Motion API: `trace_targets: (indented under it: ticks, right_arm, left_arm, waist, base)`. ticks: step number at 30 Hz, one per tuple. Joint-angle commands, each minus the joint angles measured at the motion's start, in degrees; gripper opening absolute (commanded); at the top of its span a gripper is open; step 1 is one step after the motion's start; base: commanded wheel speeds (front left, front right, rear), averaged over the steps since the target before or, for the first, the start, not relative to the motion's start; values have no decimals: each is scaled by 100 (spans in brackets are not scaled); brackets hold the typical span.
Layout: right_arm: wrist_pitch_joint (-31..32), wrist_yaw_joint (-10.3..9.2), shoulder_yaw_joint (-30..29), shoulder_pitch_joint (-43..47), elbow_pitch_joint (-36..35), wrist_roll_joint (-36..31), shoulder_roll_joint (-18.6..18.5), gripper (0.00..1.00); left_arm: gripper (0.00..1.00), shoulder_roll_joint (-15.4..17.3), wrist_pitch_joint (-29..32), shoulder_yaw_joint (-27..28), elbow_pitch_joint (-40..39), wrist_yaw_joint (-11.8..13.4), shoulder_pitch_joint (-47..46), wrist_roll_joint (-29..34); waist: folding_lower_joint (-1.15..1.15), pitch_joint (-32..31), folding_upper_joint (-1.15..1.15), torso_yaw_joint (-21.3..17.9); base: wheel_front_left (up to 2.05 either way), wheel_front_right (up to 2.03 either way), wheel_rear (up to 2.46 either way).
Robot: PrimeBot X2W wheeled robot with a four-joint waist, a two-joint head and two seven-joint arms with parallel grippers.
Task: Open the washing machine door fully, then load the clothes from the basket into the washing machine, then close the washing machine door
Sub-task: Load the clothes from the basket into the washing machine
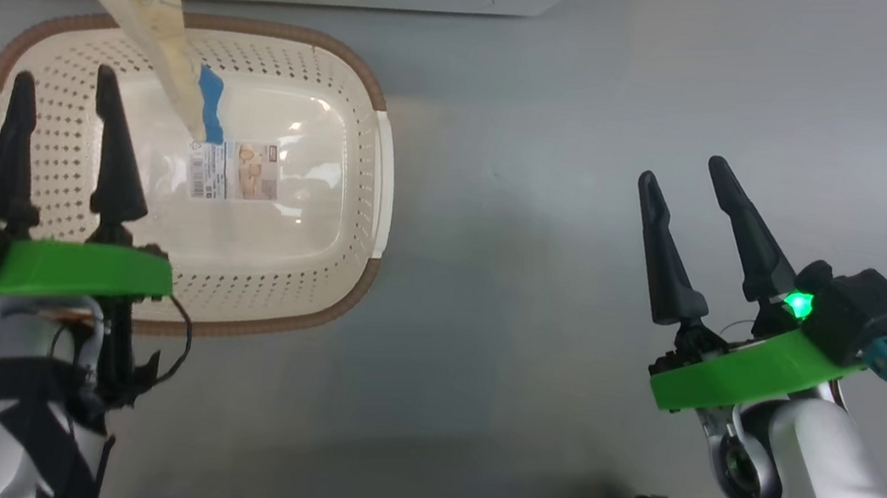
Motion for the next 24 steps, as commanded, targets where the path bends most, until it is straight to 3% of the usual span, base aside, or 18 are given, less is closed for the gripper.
trace_targets:
  ticks: [1,18,24]
  right_arm:
    - [-38,-15,114,52,-159,-55,-43,100]
    - [-38,-15,115,-76,-252,-106,-30,100]
    - [-38,-15,211,-167,-245,-99,2,100]
  left_arm:
    - [100,58,-23,114,49,-83,-180,20]
    - [100,-6,-23,245,1012,-383,-1350,-24]
    - [100,200,-23,318,1445,-467,-1944,-114]
  waist:
    - [-1,237,0,-70]
    - [-1,989,0,-191]
    - [-1,1155,0,-277]
  base:
    - [0,0,0]
    - [0,0,0]
    - [0,0,0]
